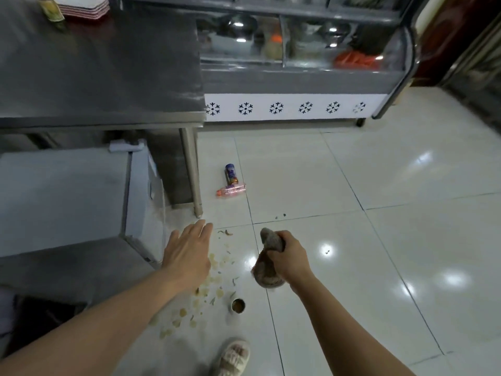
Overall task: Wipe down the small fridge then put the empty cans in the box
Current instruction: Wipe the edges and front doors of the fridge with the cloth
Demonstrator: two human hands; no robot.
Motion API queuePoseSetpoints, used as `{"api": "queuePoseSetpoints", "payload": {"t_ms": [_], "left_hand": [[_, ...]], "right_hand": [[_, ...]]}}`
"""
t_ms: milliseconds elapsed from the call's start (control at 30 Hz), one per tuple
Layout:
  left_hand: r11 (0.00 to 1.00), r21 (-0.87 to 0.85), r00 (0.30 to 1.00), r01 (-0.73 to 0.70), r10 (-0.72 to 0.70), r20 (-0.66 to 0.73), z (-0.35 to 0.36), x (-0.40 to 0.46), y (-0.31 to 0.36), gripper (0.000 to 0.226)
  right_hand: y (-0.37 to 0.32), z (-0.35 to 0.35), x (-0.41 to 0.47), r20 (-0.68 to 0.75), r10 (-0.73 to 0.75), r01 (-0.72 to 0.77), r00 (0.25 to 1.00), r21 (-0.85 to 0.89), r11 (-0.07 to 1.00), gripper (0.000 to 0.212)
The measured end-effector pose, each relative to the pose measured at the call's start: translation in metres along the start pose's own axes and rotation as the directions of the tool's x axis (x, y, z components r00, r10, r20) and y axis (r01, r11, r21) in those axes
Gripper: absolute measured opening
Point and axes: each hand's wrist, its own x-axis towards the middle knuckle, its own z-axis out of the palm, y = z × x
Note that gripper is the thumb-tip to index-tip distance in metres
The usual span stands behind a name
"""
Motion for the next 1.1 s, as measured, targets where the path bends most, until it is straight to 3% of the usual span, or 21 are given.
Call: {"api": "queuePoseSetpoints", "payload": {"t_ms": [367, 600, 867, 1100], "left_hand": [[0.973, -0.145, 0.984, 0.178, -0.179, 0.000, -0.042, 0.111, 0.025, 0.071], [0.920, -0.181, 0.936, 0.348, -0.351, 0.018, -0.058, 0.154, 0.026, 0.070], [0.724, -0.270, 0.760, 0.634, -0.649, 0.044, -0.056, 0.181, 0.060, 0.071], [0.531, -0.373, 0.588, 0.761, -0.807, 0.049, -0.059, 0.163, 0.100, 0.071]], "right_hand": [[-0.065, -0.035, 0.127, 0.153, -0.077, 0.085, 0.985, -0.047, 0.995, 0.034], [-0.095, -0.045, 0.198, 0.307, -0.154, 0.200, 0.939, -0.125, 0.972, 0.036], [-0.116, -0.052, 0.279, 0.581, -0.292, 0.458, 0.760, -0.160, 0.874, 0.033], [-0.128, -0.038, 0.292, 0.711, -0.366, 0.628, 0.601, -0.137, 0.766, 0.029]]}}
